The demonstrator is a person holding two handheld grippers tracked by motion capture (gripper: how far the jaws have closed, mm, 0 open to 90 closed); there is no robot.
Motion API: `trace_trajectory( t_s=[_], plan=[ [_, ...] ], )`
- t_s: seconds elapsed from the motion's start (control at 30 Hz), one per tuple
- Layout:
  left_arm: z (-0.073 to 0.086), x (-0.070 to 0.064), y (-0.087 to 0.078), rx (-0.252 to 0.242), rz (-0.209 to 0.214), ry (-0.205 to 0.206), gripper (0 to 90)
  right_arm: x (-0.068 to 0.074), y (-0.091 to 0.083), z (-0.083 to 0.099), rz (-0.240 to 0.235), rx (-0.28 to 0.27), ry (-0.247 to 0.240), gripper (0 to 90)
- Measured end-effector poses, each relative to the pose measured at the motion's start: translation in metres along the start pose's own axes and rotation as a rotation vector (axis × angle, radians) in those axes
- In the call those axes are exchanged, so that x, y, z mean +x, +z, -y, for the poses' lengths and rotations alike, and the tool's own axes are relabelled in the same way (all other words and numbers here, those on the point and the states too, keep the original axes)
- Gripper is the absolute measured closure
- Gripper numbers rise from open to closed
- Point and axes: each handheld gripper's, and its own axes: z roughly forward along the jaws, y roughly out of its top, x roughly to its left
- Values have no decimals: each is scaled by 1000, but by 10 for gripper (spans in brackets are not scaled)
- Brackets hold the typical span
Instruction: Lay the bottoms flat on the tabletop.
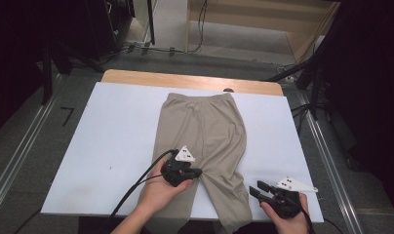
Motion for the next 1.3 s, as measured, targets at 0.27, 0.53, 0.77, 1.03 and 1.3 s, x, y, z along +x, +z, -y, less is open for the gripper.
trace_trajectory(
  t_s=[0.27, 0.53, 0.77, 1.03, 1.3],
  plan=[
    [0, -3, 1, -3, 11, 8, 885, 25, 37, -6, 79, 63, -166, 667],
    [-7, -16, -9, -60, 79, 17, 886, 10, -9, 3, 23, -25, -45, 879],
    [-7, -30, -6, -43, 153, 65, 884, 4, -60, 18, 83, -103, -14, 868],
    [26, -7, -37, -124, 83, 6, 513, 16, -50, 24, 87, -60, -70, 619],
    [90, 22, -92, -172, -134, -115, 435, 82, -3, 21, -54, 26, -275, 566]
  ],
)
